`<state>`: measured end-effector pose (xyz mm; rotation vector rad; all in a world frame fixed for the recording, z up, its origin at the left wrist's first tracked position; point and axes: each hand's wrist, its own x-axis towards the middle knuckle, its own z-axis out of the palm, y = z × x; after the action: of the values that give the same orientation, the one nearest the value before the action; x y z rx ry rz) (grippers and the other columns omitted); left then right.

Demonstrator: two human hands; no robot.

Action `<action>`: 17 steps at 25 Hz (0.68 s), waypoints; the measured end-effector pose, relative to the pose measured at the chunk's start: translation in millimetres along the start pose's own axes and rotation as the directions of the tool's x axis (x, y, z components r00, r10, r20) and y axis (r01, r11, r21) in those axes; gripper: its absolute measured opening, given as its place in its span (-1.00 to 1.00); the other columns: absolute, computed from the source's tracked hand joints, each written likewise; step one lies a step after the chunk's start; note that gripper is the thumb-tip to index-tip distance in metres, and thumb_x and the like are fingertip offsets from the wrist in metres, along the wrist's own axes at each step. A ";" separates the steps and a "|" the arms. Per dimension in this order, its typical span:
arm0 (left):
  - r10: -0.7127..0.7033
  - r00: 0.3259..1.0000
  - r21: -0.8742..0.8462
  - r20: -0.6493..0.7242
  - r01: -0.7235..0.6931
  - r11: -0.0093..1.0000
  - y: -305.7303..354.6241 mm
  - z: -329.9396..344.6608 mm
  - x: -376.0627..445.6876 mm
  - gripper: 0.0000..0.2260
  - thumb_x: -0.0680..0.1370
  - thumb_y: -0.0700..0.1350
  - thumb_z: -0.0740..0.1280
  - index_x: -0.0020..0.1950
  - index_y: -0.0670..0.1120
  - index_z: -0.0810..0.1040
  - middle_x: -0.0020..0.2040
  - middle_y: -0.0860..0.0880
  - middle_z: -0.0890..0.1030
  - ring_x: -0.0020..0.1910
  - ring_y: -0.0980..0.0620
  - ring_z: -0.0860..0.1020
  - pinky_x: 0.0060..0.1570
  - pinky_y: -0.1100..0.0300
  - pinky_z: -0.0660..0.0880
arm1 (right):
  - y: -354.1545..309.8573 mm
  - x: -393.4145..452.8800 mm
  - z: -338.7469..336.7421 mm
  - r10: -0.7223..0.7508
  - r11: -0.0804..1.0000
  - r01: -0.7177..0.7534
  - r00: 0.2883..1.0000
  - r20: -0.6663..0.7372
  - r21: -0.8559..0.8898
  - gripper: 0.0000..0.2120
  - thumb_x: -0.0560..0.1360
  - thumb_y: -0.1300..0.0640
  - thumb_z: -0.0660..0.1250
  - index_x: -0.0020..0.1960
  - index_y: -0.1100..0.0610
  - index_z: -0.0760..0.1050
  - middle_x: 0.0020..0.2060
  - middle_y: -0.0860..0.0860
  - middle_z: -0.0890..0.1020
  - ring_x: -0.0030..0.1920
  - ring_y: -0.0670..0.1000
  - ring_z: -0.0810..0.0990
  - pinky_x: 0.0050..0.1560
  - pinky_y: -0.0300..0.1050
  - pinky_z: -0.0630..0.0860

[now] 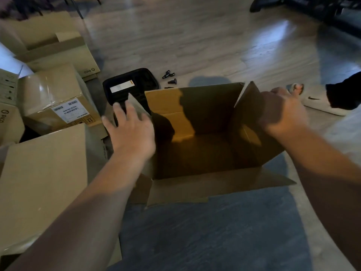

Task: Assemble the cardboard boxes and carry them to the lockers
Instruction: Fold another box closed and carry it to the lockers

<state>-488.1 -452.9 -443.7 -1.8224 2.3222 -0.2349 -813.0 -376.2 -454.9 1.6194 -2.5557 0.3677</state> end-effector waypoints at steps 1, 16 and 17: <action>0.068 0.998 0.089 -0.006 -0.067 0.994 7.7 7.4 -4.2 -0.64 0.47 -0.05 0.43 0.25 0.00 0.52 0.60 -0.25 0.05 0.57 -0.35 -0.10 0.44 -0.45 -0.06 | -2.1 -7.1 6.4 0.033 0.996 -0.037 0.998 -0.048 -0.087 -0.64 0.38 0.19 0.46 0.16 0.20 0.57 0.20 0.23 0.50 0.22 0.35 0.42 0.15 0.24 0.45; 0.223 0.945 -0.505 0.240 -0.074 0.860 16.6 95.0 -19.4 -0.54 0.47 -0.17 0.44 0.34 0.04 0.43 0.35 -0.05 0.39 0.23 -0.06 0.48 0.13 0.07 0.55 | 0.2 -41.8 57.9 0.036 0.976 0.074 0.872 0.488 -0.205 -0.61 0.49 0.05 0.35 0.30 0.06 0.48 0.20 0.19 0.51 0.19 0.23 0.56 0.14 0.06 0.55; 0.243 0.940 -0.521 0.241 -0.086 0.849 18.5 94.8 -19.8 -0.49 0.47 -0.18 0.44 0.39 0.04 0.41 0.38 -0.05 0.38 0.26 -0.08 0.47 0.16 0.04 0.55 | 0.5 -38.6 57.3 0.056 0.989 0.015 0.876 0.479 -0.144 -0.53 0.48 0.01 0.36 0.37 0.03 0.43 0.28 0.21 0.46 0.24 0.26 0.53 0.20 0.11 0.54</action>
<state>-478.4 -430.6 -539.3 -1.6742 2.4418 0.6951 -793.9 -356.6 -518.3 1.8150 -2.8574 -0.2584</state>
